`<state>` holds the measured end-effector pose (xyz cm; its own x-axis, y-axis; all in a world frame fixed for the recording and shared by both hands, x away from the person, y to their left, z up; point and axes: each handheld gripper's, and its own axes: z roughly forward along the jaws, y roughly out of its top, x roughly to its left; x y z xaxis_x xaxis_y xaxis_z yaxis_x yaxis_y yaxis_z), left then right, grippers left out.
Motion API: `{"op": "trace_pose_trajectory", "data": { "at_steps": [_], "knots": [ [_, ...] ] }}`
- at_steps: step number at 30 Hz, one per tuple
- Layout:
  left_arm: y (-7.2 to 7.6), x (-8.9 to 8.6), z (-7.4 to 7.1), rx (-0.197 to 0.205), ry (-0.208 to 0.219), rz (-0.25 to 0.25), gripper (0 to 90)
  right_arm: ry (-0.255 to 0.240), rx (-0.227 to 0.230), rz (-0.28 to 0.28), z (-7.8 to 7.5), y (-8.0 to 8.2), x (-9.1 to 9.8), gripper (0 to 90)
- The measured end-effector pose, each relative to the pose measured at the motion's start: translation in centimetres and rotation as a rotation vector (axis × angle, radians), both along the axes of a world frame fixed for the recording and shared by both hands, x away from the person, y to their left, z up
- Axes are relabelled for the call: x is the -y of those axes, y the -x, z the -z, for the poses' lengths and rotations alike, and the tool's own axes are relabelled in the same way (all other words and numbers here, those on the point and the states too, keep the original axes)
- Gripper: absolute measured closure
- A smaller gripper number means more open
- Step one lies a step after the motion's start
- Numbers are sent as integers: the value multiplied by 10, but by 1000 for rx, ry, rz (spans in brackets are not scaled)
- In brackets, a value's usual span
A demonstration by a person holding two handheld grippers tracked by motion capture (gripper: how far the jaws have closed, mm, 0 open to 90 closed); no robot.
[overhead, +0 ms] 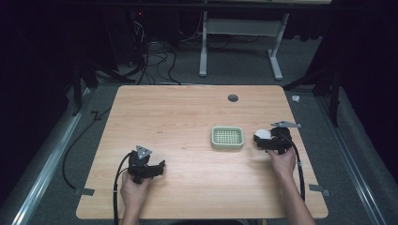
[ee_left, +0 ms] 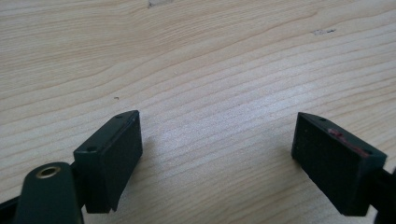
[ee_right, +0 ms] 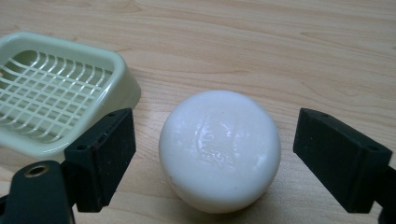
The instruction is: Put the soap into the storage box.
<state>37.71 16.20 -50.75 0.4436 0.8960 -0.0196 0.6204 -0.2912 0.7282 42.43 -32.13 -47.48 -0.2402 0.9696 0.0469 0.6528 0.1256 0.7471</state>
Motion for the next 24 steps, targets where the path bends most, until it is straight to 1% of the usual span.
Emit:
{"op": "trace_pose_trajectory", "data": {
  "at_steps": [3, 7, 13, 16, 19, 24],
  "knots": [
    [0, 0, 0, 0, 0, 0, 167, 16, -3, 3, 3, -3, -2, 139],
    [0, 0, 0, 0, 0, 0, 167, 21, -17, 14, 7, -5, -2, 140],
    [0, 0, 0, -1, -1, 0, 167, 31, -47, 17, 13, -8, -3, 145],
    [0, 0, 0, 0, 0, 0, 167, 39, -61, 19, 16, -9, -3, 164],
    [0, 0, 0, 0, 0, 0, 167, 57, -67, 24, 17, -9, -4, 179],
    [0, 0, 0, 0, 0, 0, 167, 59, -62, 27, 18, -10, -5, 200]
  ]
}}
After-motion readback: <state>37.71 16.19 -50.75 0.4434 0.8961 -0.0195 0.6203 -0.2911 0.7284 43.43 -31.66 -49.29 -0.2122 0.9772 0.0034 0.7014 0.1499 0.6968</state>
